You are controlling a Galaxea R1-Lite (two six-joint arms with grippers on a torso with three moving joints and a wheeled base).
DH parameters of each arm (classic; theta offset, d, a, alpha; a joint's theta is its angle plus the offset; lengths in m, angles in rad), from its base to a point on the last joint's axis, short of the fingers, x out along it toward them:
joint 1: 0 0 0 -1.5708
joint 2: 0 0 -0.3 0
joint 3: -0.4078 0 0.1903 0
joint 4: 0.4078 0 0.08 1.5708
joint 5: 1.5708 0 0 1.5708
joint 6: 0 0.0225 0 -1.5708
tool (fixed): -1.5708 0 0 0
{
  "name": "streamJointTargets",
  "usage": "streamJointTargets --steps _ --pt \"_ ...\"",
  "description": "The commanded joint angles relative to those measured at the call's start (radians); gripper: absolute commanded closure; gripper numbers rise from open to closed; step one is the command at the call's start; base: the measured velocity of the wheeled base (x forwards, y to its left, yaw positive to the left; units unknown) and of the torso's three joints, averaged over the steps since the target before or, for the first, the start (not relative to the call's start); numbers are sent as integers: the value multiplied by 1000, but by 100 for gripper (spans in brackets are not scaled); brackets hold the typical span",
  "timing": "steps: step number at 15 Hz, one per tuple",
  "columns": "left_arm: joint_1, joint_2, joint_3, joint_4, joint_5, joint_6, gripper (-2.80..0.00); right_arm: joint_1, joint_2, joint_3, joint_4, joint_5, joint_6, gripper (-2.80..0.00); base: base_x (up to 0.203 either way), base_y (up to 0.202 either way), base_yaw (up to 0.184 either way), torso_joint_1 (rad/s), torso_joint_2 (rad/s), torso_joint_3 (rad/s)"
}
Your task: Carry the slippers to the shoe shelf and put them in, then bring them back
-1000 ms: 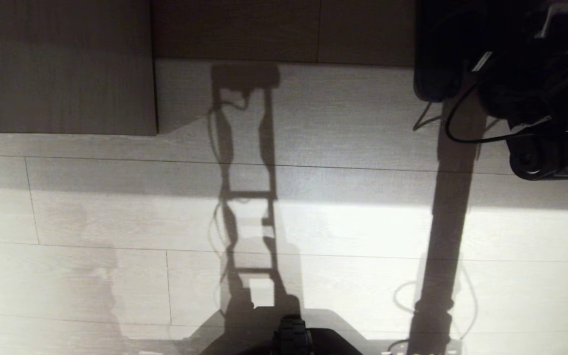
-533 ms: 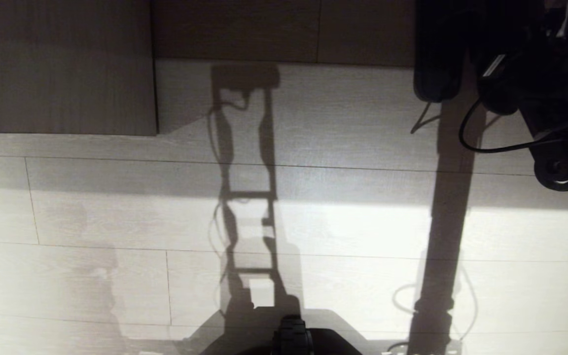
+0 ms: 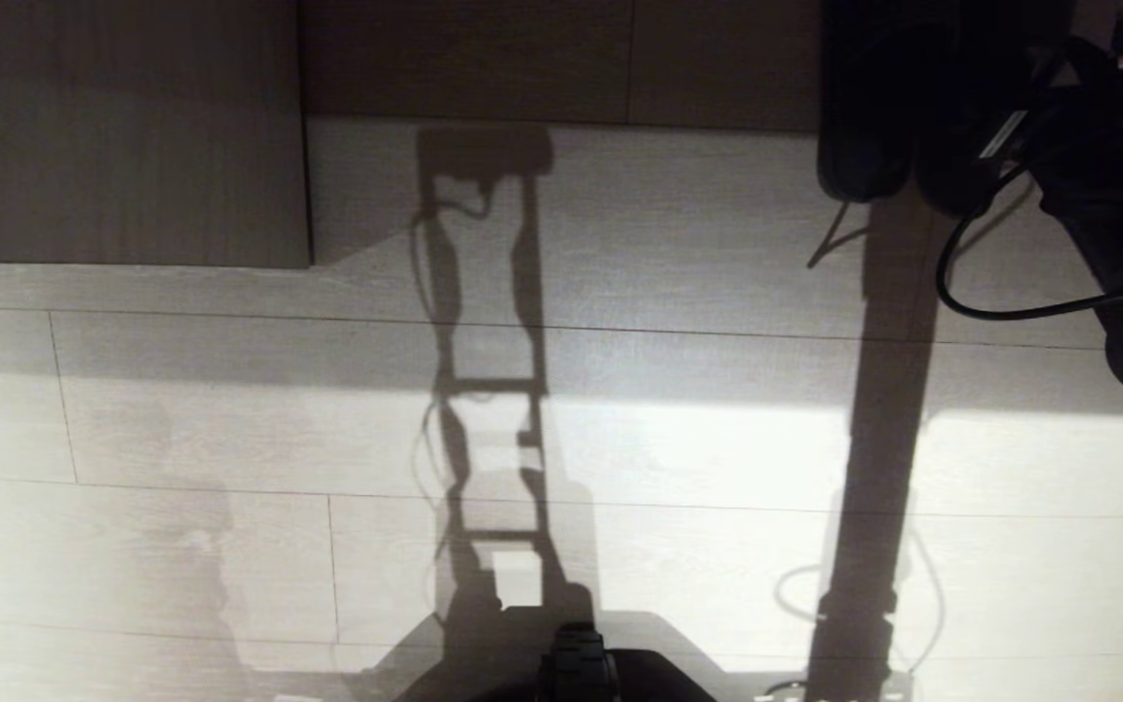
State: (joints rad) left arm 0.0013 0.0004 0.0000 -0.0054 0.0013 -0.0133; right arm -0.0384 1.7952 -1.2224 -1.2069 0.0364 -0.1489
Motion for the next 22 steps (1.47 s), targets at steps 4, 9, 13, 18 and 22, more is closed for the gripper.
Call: streamJointTargets --steps 4,9,13,18,22 --pt "0 0 0 -1 0 0 0 11 -33 89 21 4 -4 -280 0 0 0 0 0 0" --pt "0 0 0 -1 0 0 0 10 -195 290 25 0 3 -280 0 0 0 0 0 0" --pt "0 0 0 -1 0 0 0 9 -304 424 24 -8 0 -280 0 0 0 0 0 0" --pt "0 0 0 -1 0 0 0 26 -465 610 23 -38 -6 -280 0 0 0 0 0 0" --pt "0 0 0 -1 0 0 0 73 -658 835 78 -101 -7 -280 0 0 0 0 0 0"
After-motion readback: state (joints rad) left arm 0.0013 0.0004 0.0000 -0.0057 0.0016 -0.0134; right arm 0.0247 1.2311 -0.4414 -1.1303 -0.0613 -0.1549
